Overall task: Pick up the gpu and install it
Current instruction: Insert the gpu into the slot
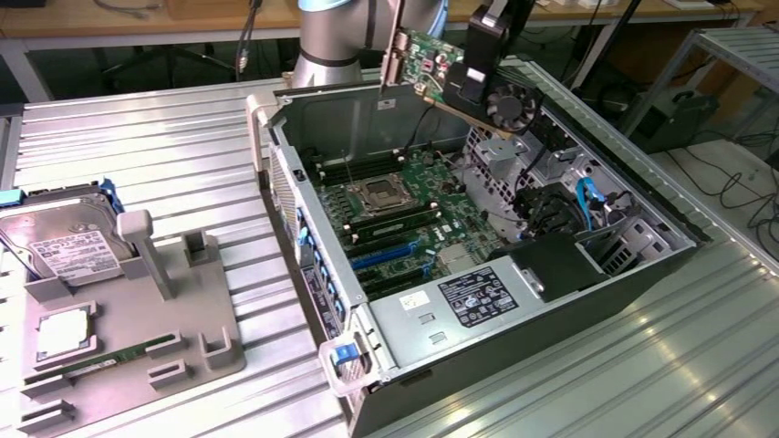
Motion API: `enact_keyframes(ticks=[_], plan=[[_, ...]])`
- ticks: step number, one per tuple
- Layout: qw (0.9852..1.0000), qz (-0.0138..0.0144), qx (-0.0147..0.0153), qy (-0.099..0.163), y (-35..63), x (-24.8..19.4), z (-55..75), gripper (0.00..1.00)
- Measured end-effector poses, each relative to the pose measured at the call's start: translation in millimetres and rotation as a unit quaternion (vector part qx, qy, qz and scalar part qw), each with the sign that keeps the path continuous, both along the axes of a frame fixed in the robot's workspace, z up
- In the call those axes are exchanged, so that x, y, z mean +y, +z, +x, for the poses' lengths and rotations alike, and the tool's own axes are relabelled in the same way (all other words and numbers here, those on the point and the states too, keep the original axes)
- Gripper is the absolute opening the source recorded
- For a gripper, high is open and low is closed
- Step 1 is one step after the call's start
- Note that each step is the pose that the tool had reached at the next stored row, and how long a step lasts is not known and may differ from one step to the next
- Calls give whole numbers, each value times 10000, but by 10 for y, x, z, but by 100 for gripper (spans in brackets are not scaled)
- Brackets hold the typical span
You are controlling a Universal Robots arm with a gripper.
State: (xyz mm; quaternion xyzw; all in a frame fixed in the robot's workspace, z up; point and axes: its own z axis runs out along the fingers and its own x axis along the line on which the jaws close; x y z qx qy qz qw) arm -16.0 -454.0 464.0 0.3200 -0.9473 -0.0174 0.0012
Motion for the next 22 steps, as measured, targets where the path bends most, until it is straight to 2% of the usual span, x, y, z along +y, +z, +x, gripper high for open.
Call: enact_keyframes(ticks=[11, 22], plan=[[9989, 0, 0, 466, 0, 0, 0, 27], [9961, 0, 0, 885, 0, 0, 0, 27]])
